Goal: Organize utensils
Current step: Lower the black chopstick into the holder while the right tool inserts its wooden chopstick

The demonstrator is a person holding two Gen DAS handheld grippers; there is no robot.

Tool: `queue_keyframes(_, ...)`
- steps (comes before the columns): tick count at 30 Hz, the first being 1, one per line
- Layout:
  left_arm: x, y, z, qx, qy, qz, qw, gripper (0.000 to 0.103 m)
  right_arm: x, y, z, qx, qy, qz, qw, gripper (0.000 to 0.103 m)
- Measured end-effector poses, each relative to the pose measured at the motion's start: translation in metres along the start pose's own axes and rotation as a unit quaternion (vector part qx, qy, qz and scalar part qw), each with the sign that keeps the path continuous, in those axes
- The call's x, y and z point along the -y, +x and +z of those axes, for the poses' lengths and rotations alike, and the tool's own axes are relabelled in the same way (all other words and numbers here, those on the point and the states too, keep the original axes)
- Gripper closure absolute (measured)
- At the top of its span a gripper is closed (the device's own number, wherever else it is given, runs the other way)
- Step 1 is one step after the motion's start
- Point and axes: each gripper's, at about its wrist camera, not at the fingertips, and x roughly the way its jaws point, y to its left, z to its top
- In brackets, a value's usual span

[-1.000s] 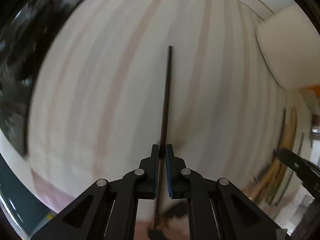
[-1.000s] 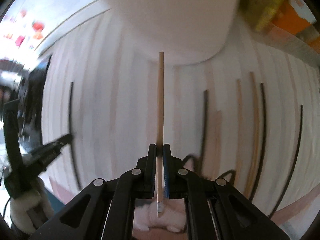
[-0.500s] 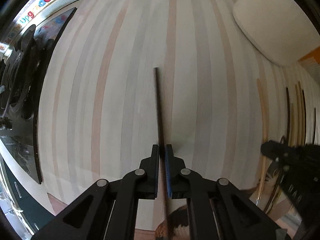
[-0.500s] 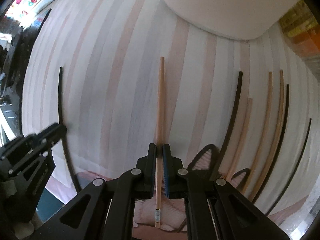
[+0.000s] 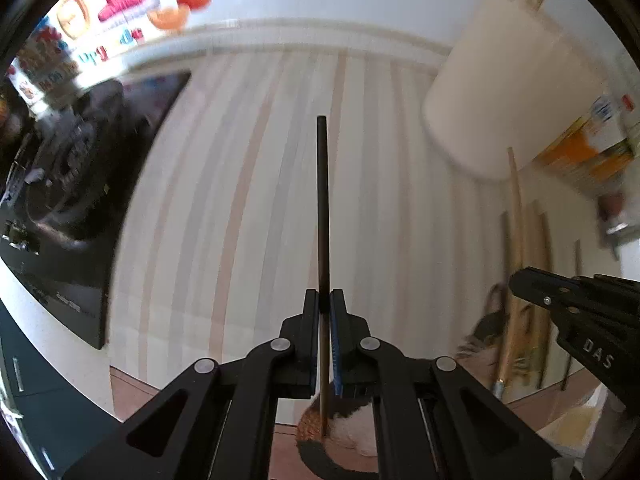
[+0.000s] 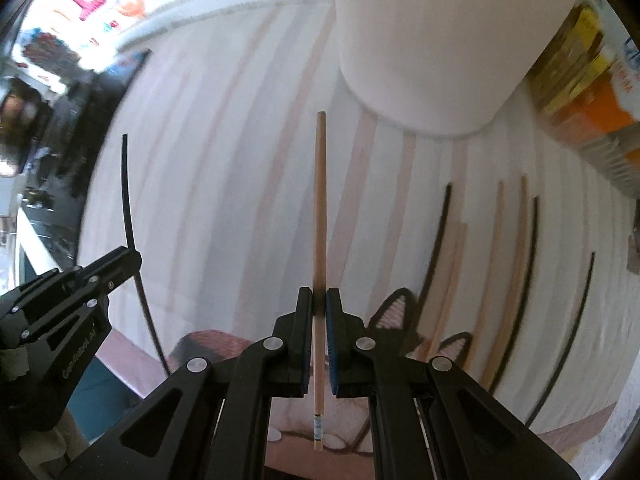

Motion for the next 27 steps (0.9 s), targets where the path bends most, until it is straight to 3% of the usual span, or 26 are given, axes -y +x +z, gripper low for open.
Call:
queue_keyframes(5, 0.016, -0.071, 0.026, 0.080, 0.001, -0.027, 0.9964, 0.101, 0.008, -0.057, -0.008, 0.069, -0.004, 0.017, 0.997, 0.096)
queue_keyframes(6, 0.023, -0.074, 0.043, 0.094, 0.001, -0.030, 0.9951, 0.101, 0.010, -0.071, -0.009, 0.083, -0.002, 0.023, 0.996, 0.096)
queue_keyframes(9, 0.034, -0.122, 0.063, 0.161, 0.009, -0.044, 0.9859, 0.101, 0.018, -0.111, -0.001, 0.125, 0.005, 0.039, 0.991, 0.096)
queue_keyframes(15, 0.054, -0.190, 0.114, 0.253, 0.034, -0.077, 0.9638, 0.101, 0.035, -0.206, 0.028, 0.229, 0.025, 0.059, 0.971, 0.096)
queue_keyframes(21, 0.095, -0.236, 0.159, 0.302, 0.058, -0.105, 0.9457, 0.101, 0.064, -0.287, 0.072, 0.321, 0.054, 0.048, 0.944, 0.096)
queue_keyframes(27, 0.132, -0.220, 0.207, 0.288, 0.072, -0.109, 0.9487, 0.101, 0.101, -0.322, 0.118, 0.379, 0.091, 0.032, 0.920, 0.096)
